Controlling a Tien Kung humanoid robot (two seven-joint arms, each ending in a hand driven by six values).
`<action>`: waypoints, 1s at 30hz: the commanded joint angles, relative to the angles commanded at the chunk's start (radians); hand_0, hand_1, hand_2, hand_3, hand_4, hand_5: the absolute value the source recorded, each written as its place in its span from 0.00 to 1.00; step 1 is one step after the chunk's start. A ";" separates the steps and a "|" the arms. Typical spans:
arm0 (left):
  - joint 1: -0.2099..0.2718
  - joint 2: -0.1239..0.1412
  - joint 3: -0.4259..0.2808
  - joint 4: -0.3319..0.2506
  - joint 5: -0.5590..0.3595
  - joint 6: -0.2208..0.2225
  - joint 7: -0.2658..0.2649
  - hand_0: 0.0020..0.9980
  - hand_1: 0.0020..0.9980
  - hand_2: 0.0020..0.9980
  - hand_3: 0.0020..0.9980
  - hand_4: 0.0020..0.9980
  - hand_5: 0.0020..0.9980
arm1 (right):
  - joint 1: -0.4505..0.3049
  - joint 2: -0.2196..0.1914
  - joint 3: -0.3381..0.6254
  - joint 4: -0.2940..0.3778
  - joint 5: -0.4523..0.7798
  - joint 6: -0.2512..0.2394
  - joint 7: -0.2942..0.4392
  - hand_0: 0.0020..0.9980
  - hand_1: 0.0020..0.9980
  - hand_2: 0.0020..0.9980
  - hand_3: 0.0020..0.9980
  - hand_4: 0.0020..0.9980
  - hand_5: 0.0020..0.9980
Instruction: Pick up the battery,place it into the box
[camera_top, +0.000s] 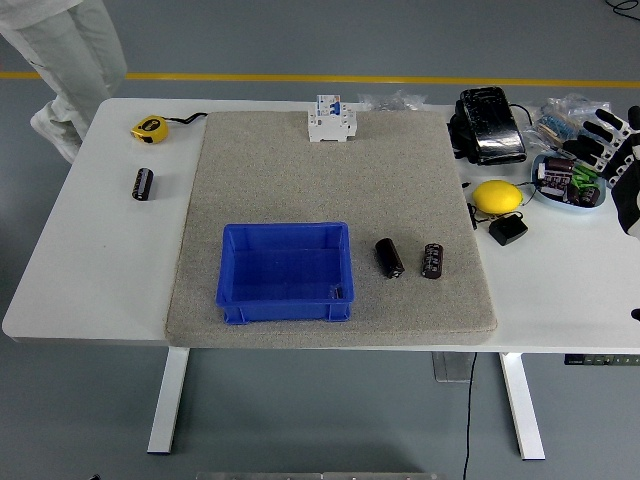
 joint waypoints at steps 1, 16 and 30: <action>0.000 0.000 0.000 0.000 0.001 0.000 0.000 0.69 0.66 0.75 0.70 0.72 0.55 | 0.001 -0.001 -0.002 -0.001 -0.016 -0.001 0.003 0.80 0.79 0.81 0.87 1.00 0.81; -0.006 0.002 0.003 -0.001 -0.002 0.001 0.000 0.69 0.65 0.75 0.70 0.72 0.55 | 0.068 -0.062 -0.169 -0.032 -0.415 -0.042 0.020 0.81 0.81 0.84 0.90 1.00 0.62; -0.008 0.006 0.008 -0.003 -0.004 0.004 0.001 0.69 0.65 0.75 0.70 0.72 0.55 | 0.222 -0.105 -0.480 -0.151 -0.782 -0.151 0.103 0.81 0.83 0.87 0.99 1.00 0.36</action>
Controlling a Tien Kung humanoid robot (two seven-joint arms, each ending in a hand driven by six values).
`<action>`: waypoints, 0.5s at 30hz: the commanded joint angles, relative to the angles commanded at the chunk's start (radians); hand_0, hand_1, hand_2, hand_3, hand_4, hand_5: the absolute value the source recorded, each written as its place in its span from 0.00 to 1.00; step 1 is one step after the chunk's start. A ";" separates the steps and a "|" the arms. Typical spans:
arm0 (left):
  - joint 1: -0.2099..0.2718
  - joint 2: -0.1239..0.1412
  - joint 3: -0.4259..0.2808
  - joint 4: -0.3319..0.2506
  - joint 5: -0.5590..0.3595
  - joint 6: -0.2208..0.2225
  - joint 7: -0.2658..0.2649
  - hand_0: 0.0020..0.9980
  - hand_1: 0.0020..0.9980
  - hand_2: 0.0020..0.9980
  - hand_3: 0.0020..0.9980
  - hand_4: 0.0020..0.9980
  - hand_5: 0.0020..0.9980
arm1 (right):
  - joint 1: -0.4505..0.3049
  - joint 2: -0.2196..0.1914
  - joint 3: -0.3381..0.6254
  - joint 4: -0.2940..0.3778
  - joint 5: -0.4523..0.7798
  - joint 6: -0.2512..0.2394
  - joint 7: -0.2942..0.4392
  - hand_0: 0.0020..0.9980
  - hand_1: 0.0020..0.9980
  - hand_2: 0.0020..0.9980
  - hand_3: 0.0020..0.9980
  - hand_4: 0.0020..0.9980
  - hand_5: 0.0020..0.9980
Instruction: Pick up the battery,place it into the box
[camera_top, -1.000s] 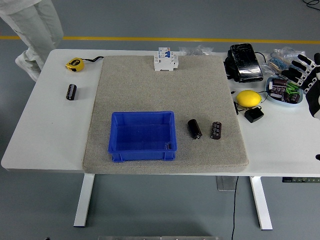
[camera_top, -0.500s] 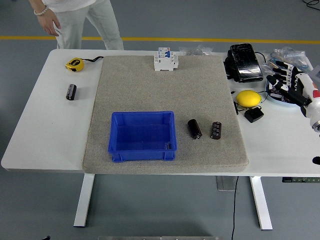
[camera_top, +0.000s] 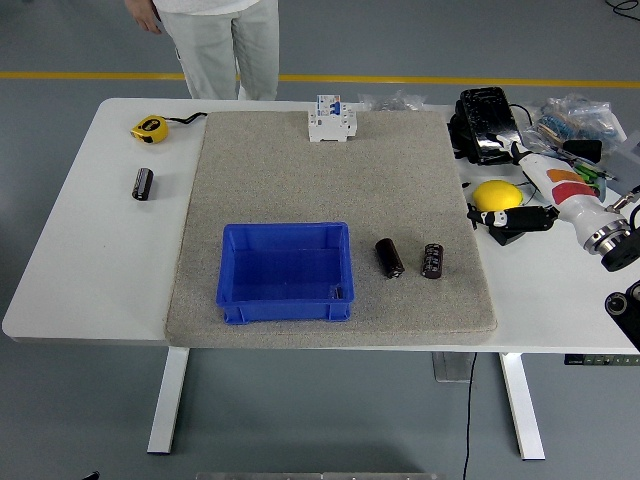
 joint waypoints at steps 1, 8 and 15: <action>0.000 0.000 0.000 0.000 0.000 0.000 -0.001 0.69 0.65 0.75 0.70 0.71 0.55 | 0.008 0.003 -0.015 -0.009 -0.002 0.003 -0.002 0.82 0.83 0.88 0.96 1.00 0.34; -0.003 0.002 -0.003 0.000 0.003 0.002 0.000 0.69 0.65 0.75 0.70 0.71 0.55 | 0.088 0.034 -0.149 -0.072 -0.051 0.047 -0.035 0.82 0.82 0.85 0.93 1.00 0.34; -0.001 0.003 -0.006 -0.002 0.008 0.003 0.003 0.69 0.65 0.75 0.70 0.71 0.55 | 0.166 0.077 -0.248 -0.142 -0.094 0.102 -0.066 0.84 0.82 0.83 0.92 1.00 0.35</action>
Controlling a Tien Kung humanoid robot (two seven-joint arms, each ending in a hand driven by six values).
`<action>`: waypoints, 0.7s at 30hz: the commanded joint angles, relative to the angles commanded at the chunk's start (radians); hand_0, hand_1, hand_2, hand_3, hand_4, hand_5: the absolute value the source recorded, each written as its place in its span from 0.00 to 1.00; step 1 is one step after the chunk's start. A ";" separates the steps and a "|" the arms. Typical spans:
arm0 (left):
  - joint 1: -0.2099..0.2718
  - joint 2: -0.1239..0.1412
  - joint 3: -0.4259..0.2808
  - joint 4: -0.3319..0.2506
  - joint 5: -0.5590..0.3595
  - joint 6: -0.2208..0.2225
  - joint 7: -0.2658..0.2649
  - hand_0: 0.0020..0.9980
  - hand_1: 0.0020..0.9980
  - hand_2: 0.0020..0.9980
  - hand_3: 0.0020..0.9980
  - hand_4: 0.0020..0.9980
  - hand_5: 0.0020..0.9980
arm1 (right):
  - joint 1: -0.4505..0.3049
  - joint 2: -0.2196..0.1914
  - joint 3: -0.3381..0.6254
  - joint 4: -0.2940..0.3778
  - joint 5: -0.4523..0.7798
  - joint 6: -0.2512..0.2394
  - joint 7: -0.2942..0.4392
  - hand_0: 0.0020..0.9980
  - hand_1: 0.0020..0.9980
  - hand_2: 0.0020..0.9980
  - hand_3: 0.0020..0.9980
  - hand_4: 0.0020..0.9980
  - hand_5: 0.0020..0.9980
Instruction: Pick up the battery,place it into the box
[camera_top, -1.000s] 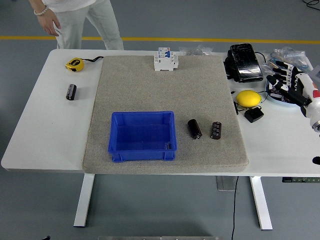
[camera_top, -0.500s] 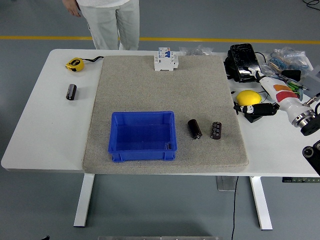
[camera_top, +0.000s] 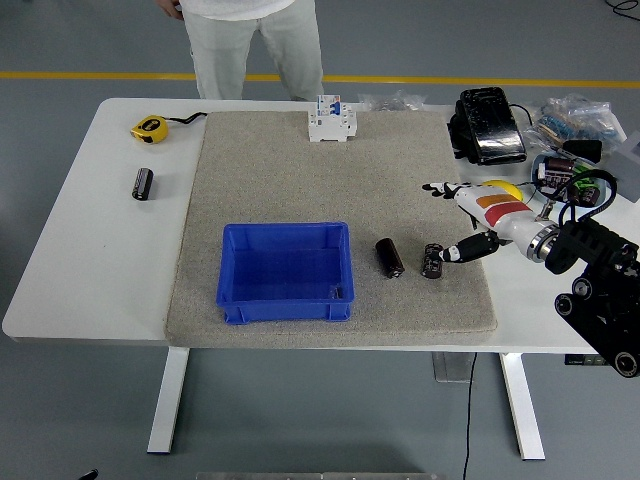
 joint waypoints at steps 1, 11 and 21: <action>0.001 0.000 0.000 0.000 0.000 0.000 0.000 0.69 0.65 0.75 0.70 0.71 0.55 | 0.007 0.004 -0.008 -0.008 -0.004 0.004 -0.001 0.84 0.82 0.83 0.92 1.00 0.35; 0.004 0.002 -0.005 0.000 0.004 0.002 0.001 0.69 0.64 0.75 0.70 0.71 0.54 | 0.035 0.042 -0.030 -0.063 -0.050 0.088 -0.040 0.85 0.82 0.82 0.92 1.00 0.37; 0.005 0.004 -0.014 0.000 0.016 0.003 0.005 0.69 0.64 0.74 0.69 0.71 0.54 | 0.019 0.043 -0.038 -0.021 -0.068 0.134 -0.079 0.83 0.80 0.79 0.93 1.00 0.38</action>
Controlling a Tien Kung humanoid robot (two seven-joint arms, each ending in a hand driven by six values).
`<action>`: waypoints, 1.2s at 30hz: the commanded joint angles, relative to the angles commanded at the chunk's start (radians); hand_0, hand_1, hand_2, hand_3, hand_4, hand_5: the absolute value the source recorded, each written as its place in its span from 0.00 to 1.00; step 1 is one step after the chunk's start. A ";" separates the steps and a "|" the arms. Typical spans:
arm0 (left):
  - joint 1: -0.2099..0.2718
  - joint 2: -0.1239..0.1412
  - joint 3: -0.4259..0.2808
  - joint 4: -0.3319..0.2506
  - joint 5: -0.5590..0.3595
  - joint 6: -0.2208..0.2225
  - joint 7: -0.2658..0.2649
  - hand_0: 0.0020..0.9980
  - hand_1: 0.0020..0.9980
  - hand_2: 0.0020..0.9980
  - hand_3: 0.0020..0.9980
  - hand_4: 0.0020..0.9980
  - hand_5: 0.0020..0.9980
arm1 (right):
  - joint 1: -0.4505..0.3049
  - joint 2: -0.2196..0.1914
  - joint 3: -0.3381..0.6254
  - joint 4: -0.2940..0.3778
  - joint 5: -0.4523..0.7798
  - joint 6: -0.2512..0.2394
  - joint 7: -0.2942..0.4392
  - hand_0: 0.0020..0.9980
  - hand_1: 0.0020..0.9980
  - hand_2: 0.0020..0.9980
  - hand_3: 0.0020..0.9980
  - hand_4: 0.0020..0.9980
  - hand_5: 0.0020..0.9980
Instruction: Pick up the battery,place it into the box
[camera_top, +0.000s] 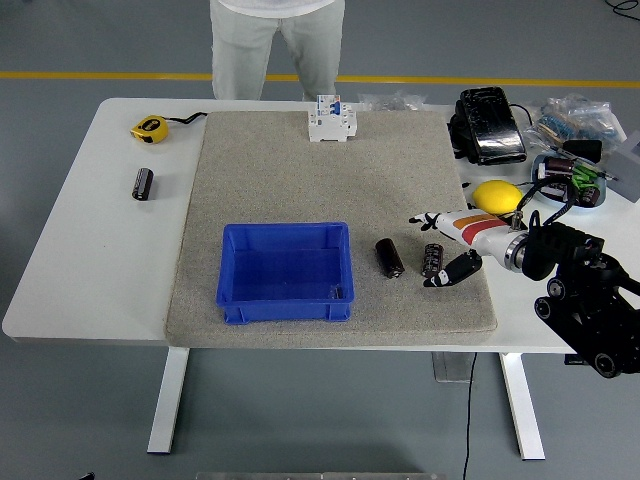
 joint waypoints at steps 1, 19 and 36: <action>0.000 0.000 -0.001 0.000 0.001 0.000 0.001 0.69 0.64 0.74 0.70 0.71 0.54 | 0.001 0.002 -0.003 -0.004 0.005 -0.004 -0.001 0.82 0.76 0.75 0.90 1.00 0.39; -0.001 0.001 0.004 -0.002 -0.001 0.001 0.001 0.69 0.63 0.74 0.69 0.71 0.54 | 0.003 0.019 -0.012 -0.081 0.020 -0.056 0.001 0.77 0.71 0.70 0.86 1.00 0.42; -0.002 0.001 -0.005 -0.003 0.013 -0.001 0.007 0.69 0.63 0.74 0.69 0.71 0.54 | -0.008 0.035 -0.043 -0.102 0.075 -0.133 -0.003 0.69 0.62 0.63 0.78 1.00 0.44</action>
